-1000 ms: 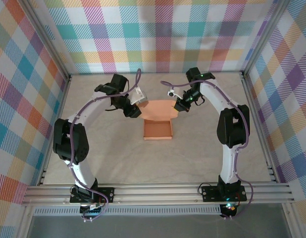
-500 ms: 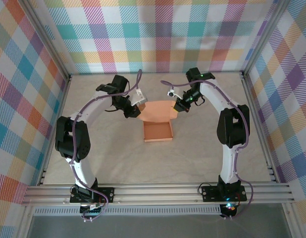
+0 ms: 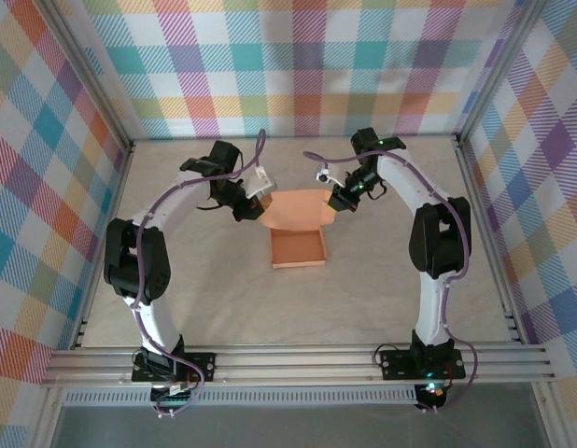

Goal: Fold the paper box

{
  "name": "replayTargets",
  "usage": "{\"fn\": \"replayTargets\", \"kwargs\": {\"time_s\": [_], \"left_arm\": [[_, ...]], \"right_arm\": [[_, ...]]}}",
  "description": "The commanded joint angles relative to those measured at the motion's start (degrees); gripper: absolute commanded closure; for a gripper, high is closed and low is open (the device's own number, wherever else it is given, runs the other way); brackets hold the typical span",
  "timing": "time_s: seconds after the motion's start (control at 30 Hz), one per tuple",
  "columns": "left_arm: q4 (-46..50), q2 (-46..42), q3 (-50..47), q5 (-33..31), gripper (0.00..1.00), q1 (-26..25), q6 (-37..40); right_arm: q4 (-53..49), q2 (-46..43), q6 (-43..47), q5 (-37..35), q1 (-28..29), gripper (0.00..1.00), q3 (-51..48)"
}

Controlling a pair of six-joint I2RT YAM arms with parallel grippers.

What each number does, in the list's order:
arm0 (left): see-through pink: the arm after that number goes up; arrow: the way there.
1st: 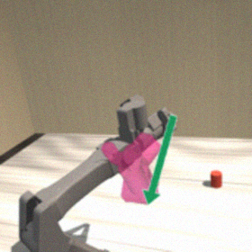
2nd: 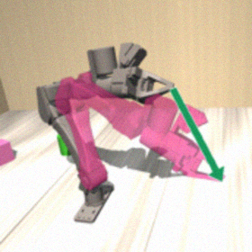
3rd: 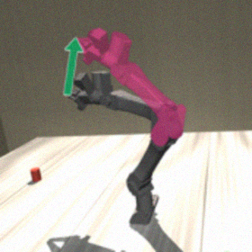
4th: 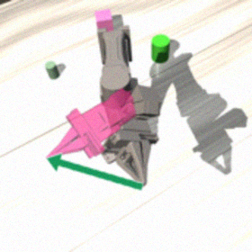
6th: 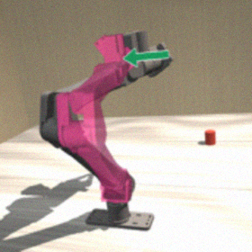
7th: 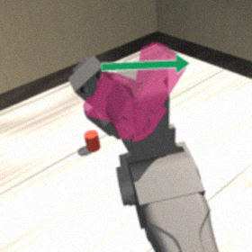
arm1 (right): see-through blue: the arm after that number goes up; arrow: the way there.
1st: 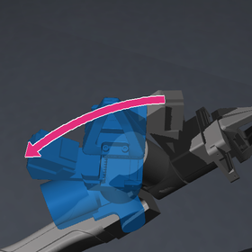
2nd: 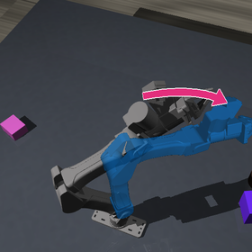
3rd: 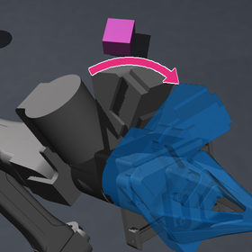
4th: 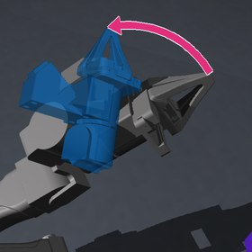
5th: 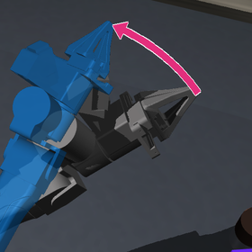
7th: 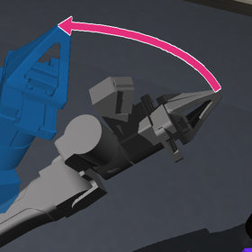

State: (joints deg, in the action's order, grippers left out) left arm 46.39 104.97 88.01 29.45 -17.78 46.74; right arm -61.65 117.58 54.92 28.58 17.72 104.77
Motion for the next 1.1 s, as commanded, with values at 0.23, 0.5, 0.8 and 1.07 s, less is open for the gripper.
{"fn": "replayTargets", "kwargs": {"time_s": [0.23, 0.5, 0.8, 1.07], "left_arm": [[-2.34, 1.03, 1.45, 0.53, 0.66, 1.13, -0.42], [-3.64, -1.10, -0.03, 0.28, 0.55, 2.52, -0.33], [-7.06, -8.19, -6.37, 9.68, 0.29, 8.29, -0.60], [1.47, -3.87, -0.92, 18.17, 0.37, 6.85, 3.65]], "right_arm": [[-1.61, -2.62, 1.05, 3.94, 0.56, 1.00, -0.63], [-1.55, -2.95, 1.24, 3.38, 0.57, 1.00, -0.99], [-1.11, -4.03, 1.40, 2.74, 0.56, 1.00, -1.96], [-1.29, -4.35, 0.98, 3.11, 0.64, 1.00, -2.90]]}}
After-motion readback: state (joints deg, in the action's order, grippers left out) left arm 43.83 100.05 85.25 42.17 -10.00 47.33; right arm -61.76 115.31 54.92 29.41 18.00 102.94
